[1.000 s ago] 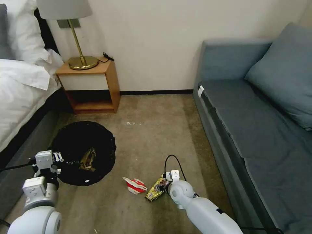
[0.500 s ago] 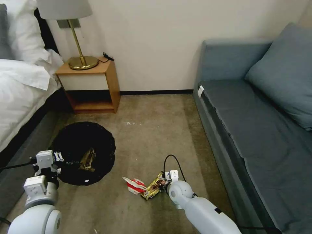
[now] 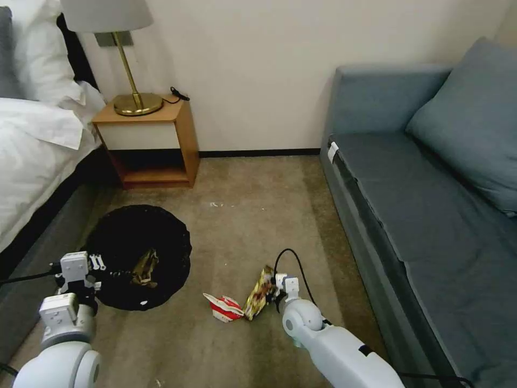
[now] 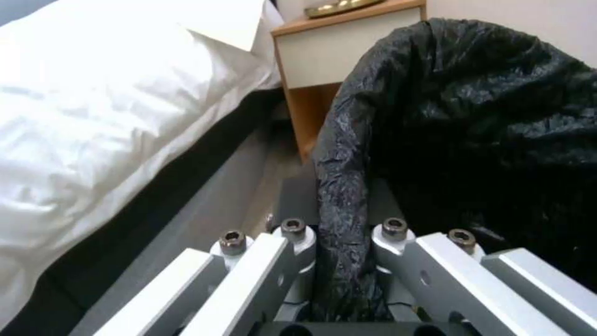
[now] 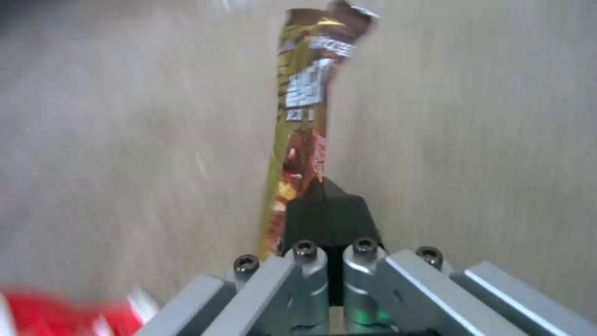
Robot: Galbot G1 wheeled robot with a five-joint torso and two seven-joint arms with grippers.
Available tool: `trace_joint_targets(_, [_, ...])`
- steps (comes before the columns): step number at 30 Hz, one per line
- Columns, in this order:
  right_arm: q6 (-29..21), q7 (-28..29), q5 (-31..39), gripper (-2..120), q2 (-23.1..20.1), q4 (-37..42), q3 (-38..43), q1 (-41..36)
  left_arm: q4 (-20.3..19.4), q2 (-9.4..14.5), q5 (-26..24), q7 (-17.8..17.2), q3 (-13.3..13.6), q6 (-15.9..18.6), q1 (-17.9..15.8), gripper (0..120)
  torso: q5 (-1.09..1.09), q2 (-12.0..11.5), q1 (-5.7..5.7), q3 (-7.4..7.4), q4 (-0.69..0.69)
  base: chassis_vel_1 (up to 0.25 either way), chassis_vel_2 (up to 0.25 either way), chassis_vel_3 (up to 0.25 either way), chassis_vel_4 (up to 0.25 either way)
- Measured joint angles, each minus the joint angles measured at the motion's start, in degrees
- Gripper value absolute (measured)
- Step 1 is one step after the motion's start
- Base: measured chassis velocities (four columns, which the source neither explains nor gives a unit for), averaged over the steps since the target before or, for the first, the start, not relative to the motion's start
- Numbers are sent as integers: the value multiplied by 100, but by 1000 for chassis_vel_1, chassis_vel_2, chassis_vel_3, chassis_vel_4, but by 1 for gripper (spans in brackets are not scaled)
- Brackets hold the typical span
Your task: Pick up the trash bin, then pick up the garbage on the floor and place it into the trash bin.
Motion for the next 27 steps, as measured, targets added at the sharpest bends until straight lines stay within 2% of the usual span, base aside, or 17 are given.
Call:
trace_joint_targets(3, [573, -280, -481, 0, -300, 555, 99, 36, 45, -14, -4, 0, 16, 4, 42, 7, 0, 0, 0, 0, -1, 0, 0, 0, 0])
trace_joint_targets(4, [573, -280, -481, 0, -300, 555, 99, 36, 45, -14, -4, 0, 16, 4, 42, 7, 0, 0, 0, 0, -1, 0, 0, 0, 0])
trace_joint_targets(6, [1453, -659, -1102, 0, -505, 839, 165, 127, 140, -18, -34, 0, 27, -1, 72, 7, 0, 0, 0, 0, -1, 0, 0, 0, 0])
trace_joint_targets(7, [1453, -659, -1102, 0, -505, 839, 165, 127, 140, -18, -34, 0, 27, -1, 72, 7, 0, 0, 0, 0, -1, 0, 0, 0, 0])
trace_joint_targets(8, [1899, -859, -1346, 0, -592, 948, 175, 198, 193, -18, -77, 0, 38, -2, 74, 7, 0, 0, 0, 0, -1, 0, 0, 0, 0])
trace_joint_targets(9, [2235, -1006, -1450, 0, -656, 1041, 152, 267, 225, -18, -121, 0, 54, 2, 69, 7, 0, 0, 0, 0, -1, 0, 0, 0, 0])
trace_joint_targets(10, [2235, -1006, -1450, 0, -656, 1041, 152, 267, 225, -18, -121, 0, 54, 2, 69, 7, 0, 0, 0, 0, -1, 0, 0, 0, 0])
trace_joint_targets(14, [3063, -1443, -1488, 0, -758, 1287, -84, 471, 263, -66, -311, 40, 120, 192, -19, 7, -1, 0, 0, 0, -1, 0, 0, 0, 0])
trace_joint_targets(19, [3511, -1757, -1602, 0, -576, 1289, -270, 568, 268, -99, -481, 132, 153, 274, -26, 7, 0, 0, 0, 0, 0, 0, 0, 0, 0])
trace_joint_targets(22, [3784, -1995, -1772, 0, -246, 1116, -481, 642, 297, -123, -553, 189, 173, 285, -24, 7, -1, 0, 0, 0, 0, 0, 0, 0, 0])
trace_joint_targets(27, [3939, -2181, -1854, 0, -8, 900, -806, 762, 299, -125, -673, 244, 175, 337, -55, 7, 0, 0, 0, 0, 0, 0, 0, 0, 0])
